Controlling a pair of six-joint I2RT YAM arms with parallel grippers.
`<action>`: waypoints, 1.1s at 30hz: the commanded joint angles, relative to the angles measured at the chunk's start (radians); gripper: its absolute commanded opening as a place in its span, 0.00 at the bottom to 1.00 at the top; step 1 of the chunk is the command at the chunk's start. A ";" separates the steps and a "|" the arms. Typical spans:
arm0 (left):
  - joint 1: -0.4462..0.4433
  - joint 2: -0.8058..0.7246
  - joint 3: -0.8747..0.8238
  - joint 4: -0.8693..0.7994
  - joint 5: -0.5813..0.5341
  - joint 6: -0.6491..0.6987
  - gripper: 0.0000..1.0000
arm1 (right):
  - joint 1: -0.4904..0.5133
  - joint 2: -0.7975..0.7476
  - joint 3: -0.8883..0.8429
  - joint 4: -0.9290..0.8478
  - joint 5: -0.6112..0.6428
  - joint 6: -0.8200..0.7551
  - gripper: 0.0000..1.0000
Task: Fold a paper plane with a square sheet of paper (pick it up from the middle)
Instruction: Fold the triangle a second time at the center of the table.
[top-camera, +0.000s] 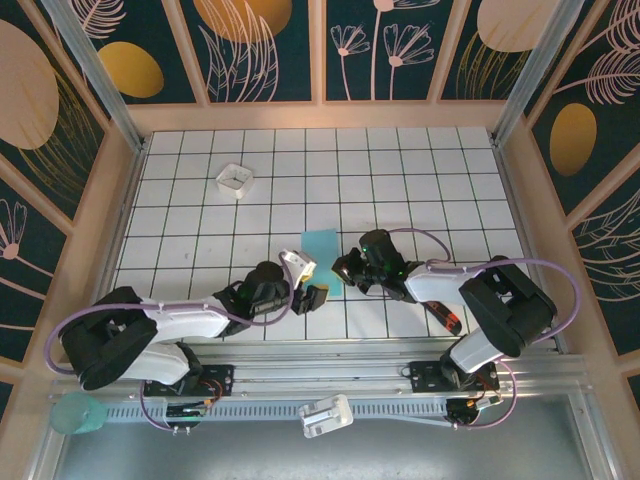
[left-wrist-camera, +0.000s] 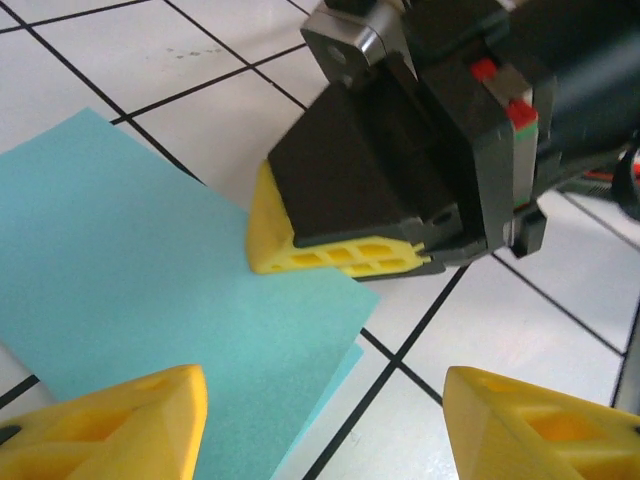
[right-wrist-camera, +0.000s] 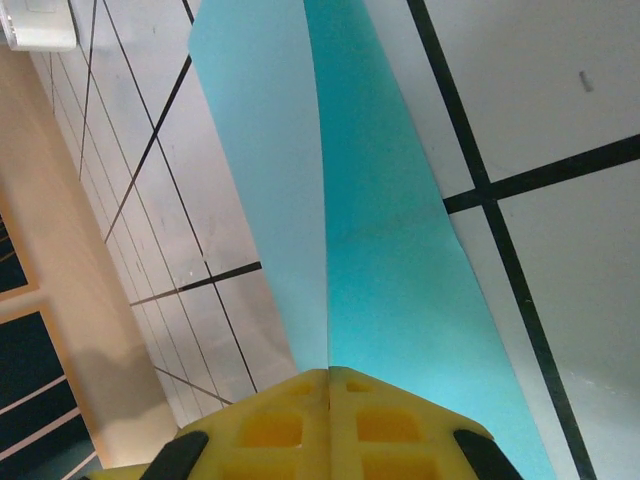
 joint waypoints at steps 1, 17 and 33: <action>-0.032 0.050 0.006 0.053 -0.110 0.150 0.65 | -0.009 -0.015 0.024 -0.023 -0.021 0.026 0.05; -0.089 0.212 0.134 0.020 -0.133 0.239 0.47 | -0.013 0.007 0.008 0.004 -0.031 0.039 0.04; -0.088 0.205 0.113 0.069 -0.127 0.210 0.04 | -0.017 0.007 -0.002 0.003 -0.022 0.036 0.11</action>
